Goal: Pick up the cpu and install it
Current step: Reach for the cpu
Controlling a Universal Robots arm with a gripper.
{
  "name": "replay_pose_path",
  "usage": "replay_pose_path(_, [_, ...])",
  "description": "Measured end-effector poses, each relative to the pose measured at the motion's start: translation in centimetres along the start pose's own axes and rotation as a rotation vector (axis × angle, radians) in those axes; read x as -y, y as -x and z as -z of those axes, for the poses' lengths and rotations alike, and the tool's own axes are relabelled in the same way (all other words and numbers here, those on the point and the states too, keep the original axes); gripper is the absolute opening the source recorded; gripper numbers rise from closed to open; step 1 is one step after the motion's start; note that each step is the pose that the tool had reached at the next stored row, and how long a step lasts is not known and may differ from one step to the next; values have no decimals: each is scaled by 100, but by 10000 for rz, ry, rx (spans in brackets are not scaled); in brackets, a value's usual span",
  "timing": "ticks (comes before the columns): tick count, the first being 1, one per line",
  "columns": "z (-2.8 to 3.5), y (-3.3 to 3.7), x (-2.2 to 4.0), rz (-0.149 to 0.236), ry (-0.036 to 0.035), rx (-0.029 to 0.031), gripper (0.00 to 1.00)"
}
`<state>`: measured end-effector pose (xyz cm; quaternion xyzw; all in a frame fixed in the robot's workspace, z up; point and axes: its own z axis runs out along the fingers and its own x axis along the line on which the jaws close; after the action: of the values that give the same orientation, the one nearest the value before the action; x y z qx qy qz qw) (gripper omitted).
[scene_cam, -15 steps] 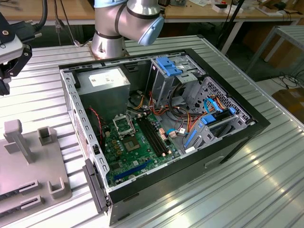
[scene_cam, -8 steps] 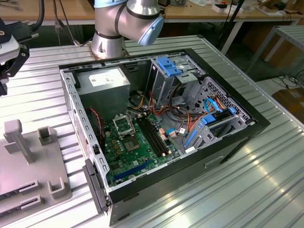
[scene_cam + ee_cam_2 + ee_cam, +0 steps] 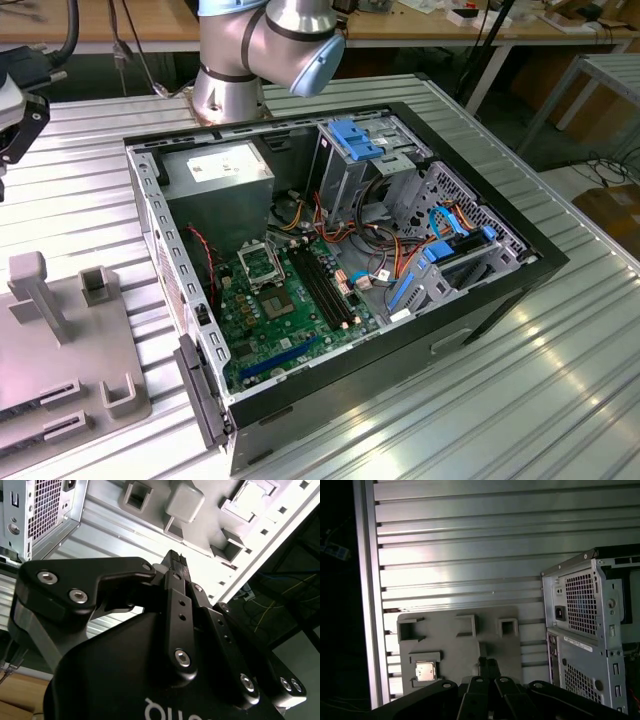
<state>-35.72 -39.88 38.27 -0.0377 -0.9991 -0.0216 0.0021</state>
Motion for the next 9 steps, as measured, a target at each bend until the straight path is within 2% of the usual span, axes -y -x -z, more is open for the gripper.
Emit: replay_pose_path(9, [-3,-94,7,0,-1,-7,11])
